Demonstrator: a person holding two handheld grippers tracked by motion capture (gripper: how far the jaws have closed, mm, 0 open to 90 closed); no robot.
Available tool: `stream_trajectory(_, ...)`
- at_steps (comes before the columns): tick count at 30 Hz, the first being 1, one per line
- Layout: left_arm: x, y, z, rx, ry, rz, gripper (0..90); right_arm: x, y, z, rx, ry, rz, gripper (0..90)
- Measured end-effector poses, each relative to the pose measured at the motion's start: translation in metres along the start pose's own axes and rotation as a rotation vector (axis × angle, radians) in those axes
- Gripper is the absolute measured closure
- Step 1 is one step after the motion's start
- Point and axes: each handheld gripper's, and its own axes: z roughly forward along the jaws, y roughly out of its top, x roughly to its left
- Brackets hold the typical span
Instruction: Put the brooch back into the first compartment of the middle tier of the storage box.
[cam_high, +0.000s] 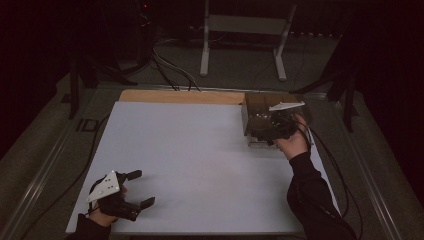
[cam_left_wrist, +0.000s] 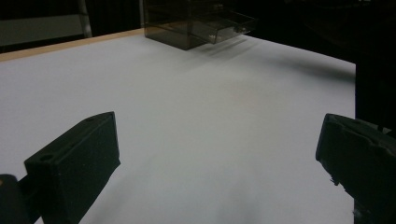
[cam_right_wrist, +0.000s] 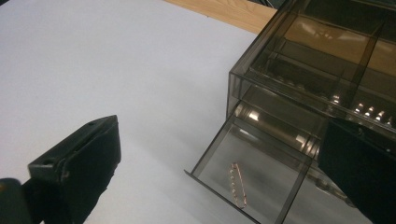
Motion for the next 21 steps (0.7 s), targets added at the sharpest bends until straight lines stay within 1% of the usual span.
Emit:
stream_trajectory(1,0.0,0.0,0.0,-0.003,0.0,-0.002,0.3,0.0,0.0,-0.001,-0.006,-0.004,-0.001,0.0)
stream_trajectory(3,0.001,0.0,0.0,-0.003,0.0,-0.004,0.3,0.0,0.0,-0.001,-0.005,0.003,0.002,0.0)
stream_trajectory(7,0.002,0.001,0.002,0.001,-0.004,-0.003,0.3,-0.001,-0.001,-0.006,-0.025,-0.005,0.01,0.0)
stream_trajectory(10,0.002,0.001,0.002,0.002,-0.004,-0.003,0.3,-0.002,-0.001,-0.008,-0.035,0.007,0.013,0.0)
stream_trajectory(13,0.003,0.001,0.002,-0.002,-0.005,-0.007,0.3,0.0,-0.002,-0.01,-0.046,0.002,0.005,0.0)
stream_trajectory(14,0.002,0.0,0.001,-0.002,-0.003,-0.008,0.3,0.002,-0.002,-0.012,-0.059,0.008,0.007,0.0)
stream_trajectory(16,0.002,0.0,0.001,0.002,-0.005,-0.006,0.3,0.004,-0.002,-0.013,-0.063,0.023,0.002,0.0)
stream_trajectory(21,-0.001,-0.001,-0.001,-0.002,-0.003,-0.003,0.3,0.012,-0.003,-0.018,-0.094,0.013,-0.026,0.0)
